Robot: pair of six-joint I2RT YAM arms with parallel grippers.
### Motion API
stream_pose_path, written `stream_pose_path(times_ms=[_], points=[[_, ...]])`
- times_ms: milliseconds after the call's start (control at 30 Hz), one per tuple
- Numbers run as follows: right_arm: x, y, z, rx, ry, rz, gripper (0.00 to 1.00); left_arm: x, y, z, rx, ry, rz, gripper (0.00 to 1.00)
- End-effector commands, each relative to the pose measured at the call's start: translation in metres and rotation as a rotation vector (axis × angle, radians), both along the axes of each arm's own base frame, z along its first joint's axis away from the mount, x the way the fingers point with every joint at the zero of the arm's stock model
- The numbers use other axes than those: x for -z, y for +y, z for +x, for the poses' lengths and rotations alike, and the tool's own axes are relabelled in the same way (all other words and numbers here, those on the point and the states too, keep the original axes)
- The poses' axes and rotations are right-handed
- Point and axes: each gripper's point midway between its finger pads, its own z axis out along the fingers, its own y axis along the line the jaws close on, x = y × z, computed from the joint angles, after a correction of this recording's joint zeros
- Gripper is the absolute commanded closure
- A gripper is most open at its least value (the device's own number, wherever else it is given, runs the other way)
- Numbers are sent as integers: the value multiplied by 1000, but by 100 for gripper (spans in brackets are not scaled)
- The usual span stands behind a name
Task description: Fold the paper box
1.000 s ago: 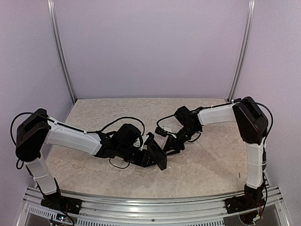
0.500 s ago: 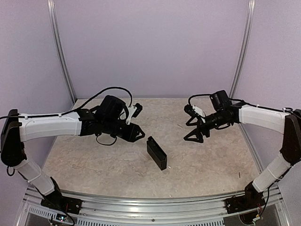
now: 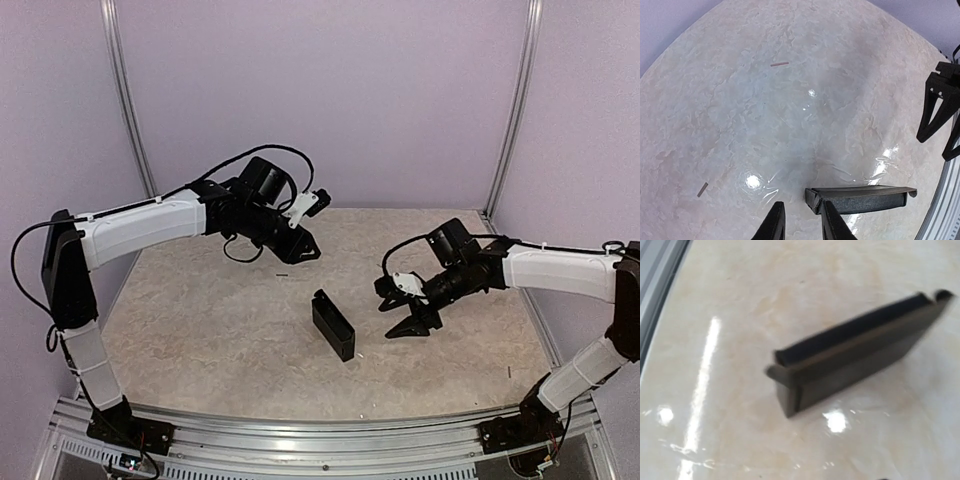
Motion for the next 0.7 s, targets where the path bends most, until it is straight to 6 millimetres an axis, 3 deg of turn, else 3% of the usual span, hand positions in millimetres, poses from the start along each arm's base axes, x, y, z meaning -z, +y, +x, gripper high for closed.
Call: stream_pose_path(times_ms=[0, 233, 533, 667], points=[[12, 13, -8, -65, -75, -59, 40, 53, 8, -20, 79, 134, 154, 76], [20, 38, -3, -56, -100, -100, 53, 74, 4, -35, 92, 154, 145, 78], [28, 52, 8, -22, -45, -129, 65, 84, -1, -31, 73, 144, 134, 80], [27, 56, 8, -25, -34, -127, 67, 84, -6, -28, 70, 136, 119, 80]])
